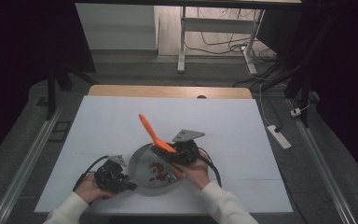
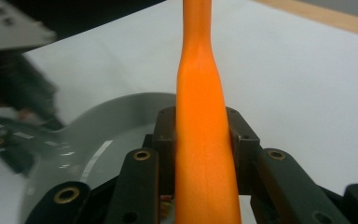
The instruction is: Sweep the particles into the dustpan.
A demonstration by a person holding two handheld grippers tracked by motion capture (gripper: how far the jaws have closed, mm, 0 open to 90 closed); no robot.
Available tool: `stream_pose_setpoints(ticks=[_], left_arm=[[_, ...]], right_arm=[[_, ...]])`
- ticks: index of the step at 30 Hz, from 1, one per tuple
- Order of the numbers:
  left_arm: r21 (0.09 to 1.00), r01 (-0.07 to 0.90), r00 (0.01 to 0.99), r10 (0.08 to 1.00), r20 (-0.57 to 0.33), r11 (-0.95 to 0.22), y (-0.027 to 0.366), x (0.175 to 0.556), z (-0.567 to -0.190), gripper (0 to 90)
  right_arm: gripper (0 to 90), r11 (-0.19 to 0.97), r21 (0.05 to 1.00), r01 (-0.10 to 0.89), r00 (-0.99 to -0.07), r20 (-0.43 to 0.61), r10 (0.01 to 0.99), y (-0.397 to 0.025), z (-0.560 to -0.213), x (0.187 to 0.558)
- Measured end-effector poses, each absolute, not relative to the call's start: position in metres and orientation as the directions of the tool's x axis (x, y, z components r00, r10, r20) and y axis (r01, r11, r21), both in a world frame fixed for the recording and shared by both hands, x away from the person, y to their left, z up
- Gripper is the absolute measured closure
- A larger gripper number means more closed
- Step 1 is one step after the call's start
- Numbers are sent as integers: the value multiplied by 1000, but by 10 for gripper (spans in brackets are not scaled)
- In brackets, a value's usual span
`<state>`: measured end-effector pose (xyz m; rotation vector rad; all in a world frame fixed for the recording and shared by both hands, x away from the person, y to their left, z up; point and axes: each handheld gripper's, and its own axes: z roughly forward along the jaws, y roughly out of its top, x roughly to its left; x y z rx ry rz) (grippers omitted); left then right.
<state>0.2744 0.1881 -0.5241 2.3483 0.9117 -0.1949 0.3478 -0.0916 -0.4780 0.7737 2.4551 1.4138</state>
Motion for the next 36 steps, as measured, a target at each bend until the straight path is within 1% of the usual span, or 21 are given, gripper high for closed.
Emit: stream_pose_setpoints(ticks=[4,8,10,13,16,20,22,25,28,32,36], left_arm=[[486,653,753,565,-337,-581,188,275,-524,618],[485,653,753,564,-338,-582,188,275,-524,618],[487,652,754,564,-337,-581,188,274,-524,618],[488,652,754,565,-335,-581,188,274,-524,618],[487,651,755,564,-335,-582,188,274,-524,618],[487,651,755,564,-336,-582,188,275,-524,618],[487,651,754,565,-335,-582,188,274,-524,618],[487,651,754,565,-333,-582,188,274,-524,618],[488,651,755,564,-336,-581,188,275,-524,618],[492,649,756,563,-333,-581,188,274,-524,618],[495,646,758,562,-330,-581,189,274,-524,618]], right_arm=[[705,413,838,357,-791,36,611,-112,-478,356],[704,424,816,394,-750,19,661,-125,-489,366],[705,430,803,414,-742,23,670,-127,-495,369],[705,448,791,417,-740,9,673,-125,-500,369],[705,455,792,407,-740,-6,673,-119,-501,360],[703,486,793,367,-762,-43,646,-108,-503,343],[704,477,796,373,-770,-21,637,-104,-503,340],[704,434,807,400,-780,51,624,-97,-503,336],[705,384,824,418,-806,141,575,-92,-498,335],[705,371,846,383,-809,113,576,-94,-486,334],[705,328,858,394,-776,119,620,-113,-477,341]])
